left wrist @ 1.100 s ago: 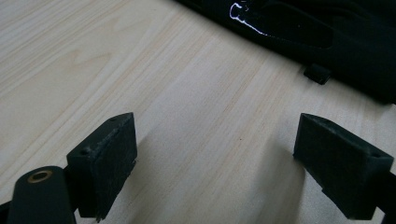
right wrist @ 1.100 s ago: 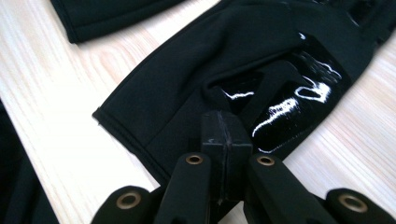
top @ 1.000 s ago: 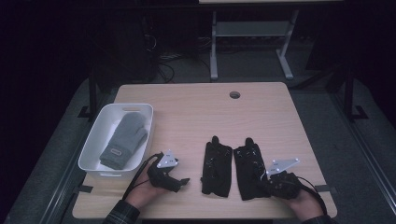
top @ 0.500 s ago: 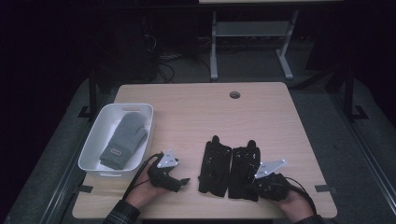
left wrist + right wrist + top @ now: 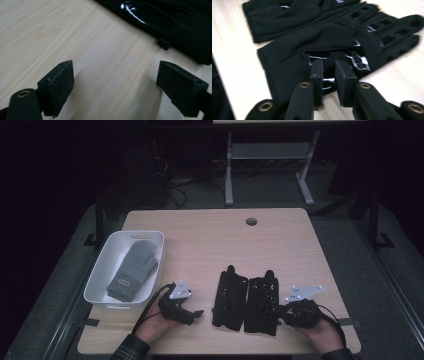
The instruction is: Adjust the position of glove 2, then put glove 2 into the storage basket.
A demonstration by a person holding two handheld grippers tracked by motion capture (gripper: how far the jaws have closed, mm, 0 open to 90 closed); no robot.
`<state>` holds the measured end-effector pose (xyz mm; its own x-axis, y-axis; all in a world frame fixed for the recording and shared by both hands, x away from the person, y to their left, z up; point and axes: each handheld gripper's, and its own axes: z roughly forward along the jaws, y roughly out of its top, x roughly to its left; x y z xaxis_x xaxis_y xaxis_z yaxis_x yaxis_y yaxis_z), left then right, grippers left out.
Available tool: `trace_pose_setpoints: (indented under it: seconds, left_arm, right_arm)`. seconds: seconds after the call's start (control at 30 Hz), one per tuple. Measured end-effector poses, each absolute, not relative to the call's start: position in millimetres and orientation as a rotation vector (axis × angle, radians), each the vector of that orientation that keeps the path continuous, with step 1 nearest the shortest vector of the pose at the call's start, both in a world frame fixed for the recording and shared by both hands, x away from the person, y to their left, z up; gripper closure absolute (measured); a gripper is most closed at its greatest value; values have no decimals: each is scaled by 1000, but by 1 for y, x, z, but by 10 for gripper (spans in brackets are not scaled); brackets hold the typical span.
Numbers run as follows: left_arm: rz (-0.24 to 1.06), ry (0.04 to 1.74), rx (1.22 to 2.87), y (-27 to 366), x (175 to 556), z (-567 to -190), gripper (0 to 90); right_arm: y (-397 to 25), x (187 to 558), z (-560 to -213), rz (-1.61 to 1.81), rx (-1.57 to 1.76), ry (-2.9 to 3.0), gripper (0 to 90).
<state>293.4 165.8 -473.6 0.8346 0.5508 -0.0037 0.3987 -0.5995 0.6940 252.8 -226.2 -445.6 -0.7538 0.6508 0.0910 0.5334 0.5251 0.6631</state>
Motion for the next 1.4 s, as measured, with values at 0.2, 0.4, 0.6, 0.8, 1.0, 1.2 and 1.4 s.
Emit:
trace_pose_setpoints:
  seconds: [0.2,0.4,0.6,0.8,1.0,1.2,1.4]
  left_arm:
    - [229,739,2297,159,298,-464,328]
    - [132,732,2248,147,310,-451,621]
    - [77,711,2233,128,323,-448,678]
    - [39,725,2219,114,339,-452,529]
    - [18,751,2215,109,347,-456,499]
    - [29,766,2261,101,345,-461,541]
    - [48,772,2285,95,343,-463,691]
  right_arm:
    - [-238,257,-445,1044,1056,2542,814]
    - [-246,262,-445,1052,1081,2521,876]
    - [-245,267,-445,1054,1091,2509,896]
    - [-244,272,-447,1049,1082,2519,897]
    - [-245,276,-447,1052,1080,2508,900]
    - [-241,280,-449,1038,1081,2530,900]
    - [-235,286,-454,1019,1070,2553,900]
